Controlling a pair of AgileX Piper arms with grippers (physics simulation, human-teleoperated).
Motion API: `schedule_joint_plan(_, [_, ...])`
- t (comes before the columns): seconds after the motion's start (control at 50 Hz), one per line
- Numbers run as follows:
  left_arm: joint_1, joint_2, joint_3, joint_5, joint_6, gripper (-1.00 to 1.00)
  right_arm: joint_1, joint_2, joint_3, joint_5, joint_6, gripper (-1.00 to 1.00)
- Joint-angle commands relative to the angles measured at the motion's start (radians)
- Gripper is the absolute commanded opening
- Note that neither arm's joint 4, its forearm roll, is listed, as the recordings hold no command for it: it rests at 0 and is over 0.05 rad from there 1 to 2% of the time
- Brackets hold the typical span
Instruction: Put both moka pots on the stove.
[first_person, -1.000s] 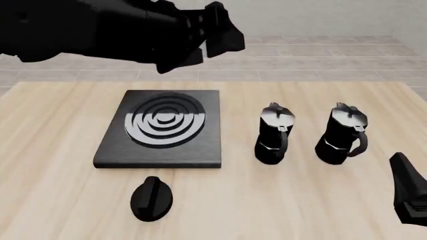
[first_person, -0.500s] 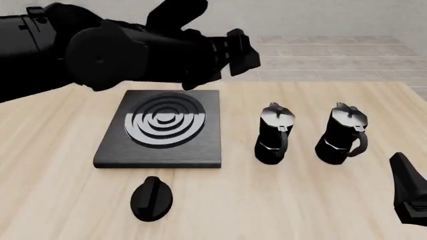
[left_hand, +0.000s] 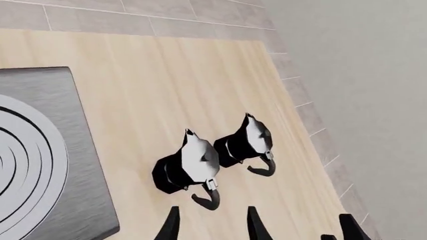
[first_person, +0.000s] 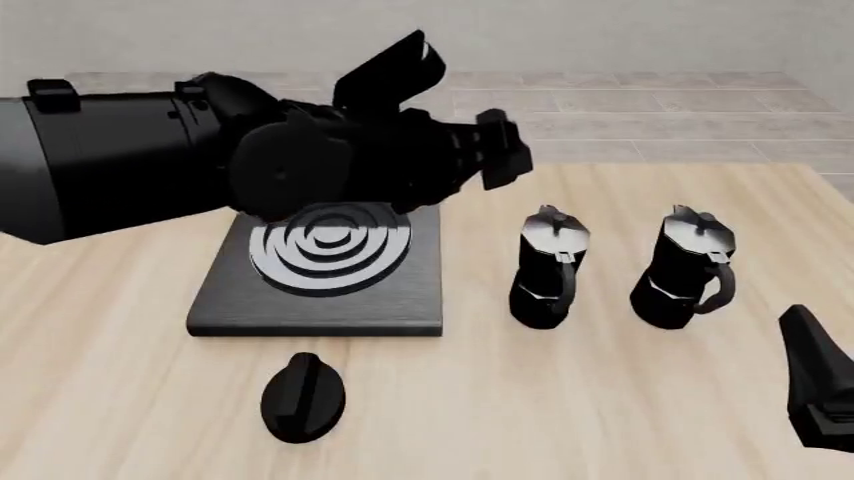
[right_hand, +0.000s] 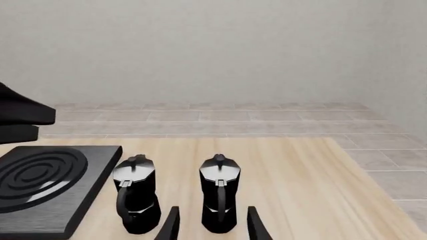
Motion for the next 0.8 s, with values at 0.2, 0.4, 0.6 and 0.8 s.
schedule_joint_plan(0.2, [-0.012,0.085,-0.004,-0.055,-0.010,1.00,0.000,0.000,0.000,0.000,0.000,1.00])
schedule_joint_plan(0.4, [-0.014,0.131,-0.019,-0.068,0.000,1.00,0.000,0.000,0.000,0.000,0.000,1.00])
schedule_joint_plan(0.6, [-0.020,0.162,-0.030,-0.076,0.003,1.00,0.000,0.000,0.000,0.000,0.000,1.00])
schedule_joint_plan(0.8, [-0.028,0.191,-0.045,-0.082,-0.001,1.00,0.000,0.000,0.000,0.000,0.000,1.00])
